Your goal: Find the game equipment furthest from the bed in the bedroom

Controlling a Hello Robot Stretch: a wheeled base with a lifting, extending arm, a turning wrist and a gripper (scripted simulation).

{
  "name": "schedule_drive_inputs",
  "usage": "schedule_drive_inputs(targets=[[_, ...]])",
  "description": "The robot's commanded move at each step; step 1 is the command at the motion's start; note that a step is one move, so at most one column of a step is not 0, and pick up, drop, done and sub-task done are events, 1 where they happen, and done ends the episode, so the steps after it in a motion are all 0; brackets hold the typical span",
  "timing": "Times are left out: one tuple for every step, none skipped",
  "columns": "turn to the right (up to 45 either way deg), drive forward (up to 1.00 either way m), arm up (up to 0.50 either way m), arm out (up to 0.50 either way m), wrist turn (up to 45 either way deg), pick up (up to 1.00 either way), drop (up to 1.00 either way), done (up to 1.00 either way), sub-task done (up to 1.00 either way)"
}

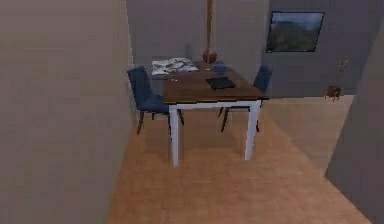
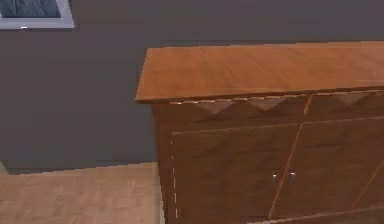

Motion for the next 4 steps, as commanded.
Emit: schedule_drive_inputs(targets=[[33.0,0.00,0.00,0.00,0.0,0.00,0.00,0.00,0.00],[0.0,1.00,0.00,0.00,0.0,0.00,0.00,0.00,0.00],[0.0,1.00,0.00,0.00,0.0,0.00,0.00,0.00,0.00],[6.0,0.00,0.00,0.00,0.0,0.00,0.00,0.00,0.00]])
